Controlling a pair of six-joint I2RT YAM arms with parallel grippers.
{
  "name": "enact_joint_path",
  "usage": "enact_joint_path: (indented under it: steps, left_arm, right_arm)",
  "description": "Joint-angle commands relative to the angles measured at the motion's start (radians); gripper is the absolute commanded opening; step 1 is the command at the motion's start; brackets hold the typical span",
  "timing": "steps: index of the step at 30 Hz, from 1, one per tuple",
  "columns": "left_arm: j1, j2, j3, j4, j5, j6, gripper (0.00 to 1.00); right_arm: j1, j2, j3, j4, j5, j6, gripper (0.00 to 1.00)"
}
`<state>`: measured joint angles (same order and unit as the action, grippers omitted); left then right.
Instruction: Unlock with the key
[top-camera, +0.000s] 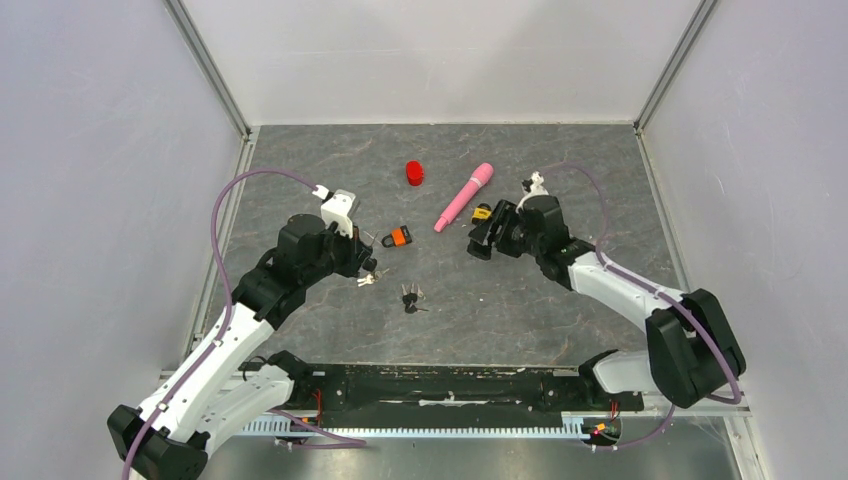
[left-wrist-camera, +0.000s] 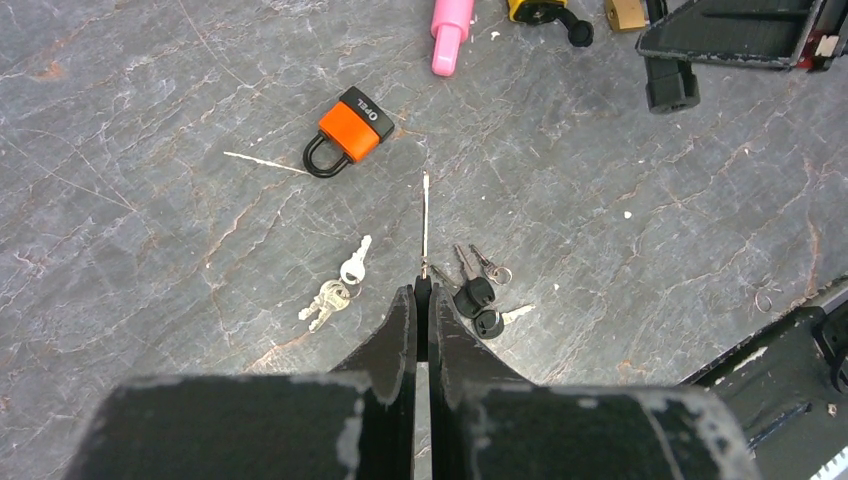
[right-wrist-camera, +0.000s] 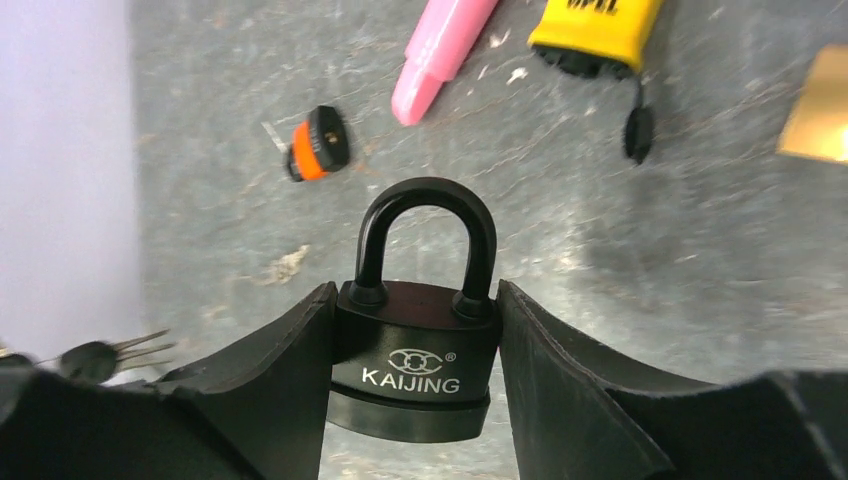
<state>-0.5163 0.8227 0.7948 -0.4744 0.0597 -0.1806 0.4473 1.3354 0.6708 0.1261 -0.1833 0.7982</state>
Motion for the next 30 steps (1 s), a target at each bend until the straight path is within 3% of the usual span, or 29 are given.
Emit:
enact_joint_path:
  steps: [1, 9, 14, 23, 30]
  left_arm:
    - [0.007, -0.008, -0.002, 0.043, 0.02, 0.035, 0.02]
    - [0.007, -0.007, 0.0, 0.036, -0.003, 0.033, 0.02]
    - [0.007, -0.003, 0.002, 0.033, -0.006, 0.032, 0.02]
    - [0.008, 0.007, 0.003, 0.028, -0.009, 0.032, 0.02]
    - [0.008, 0.022, 0.005, 0.025, -0.001, 0.03, 0.02]
  right_arm:
    - [0.087, -0.036, 0.247, -0.232, 0.296, -0.276, 0.0]
    - [0.303, 0.199, 0.605, -0.754, 1.011, -0.555, 0.0]
    - [0.373, 0.43, 0.767, -1.069, 1.309, -0.518, 0.0]
    - [0.408, 0.597, 0.768, -1.166, 1.323, -0.509, 0.0]
    - [0.409, 0.657, 0.713, -1.078, 1.177, -0.549, 0.02]
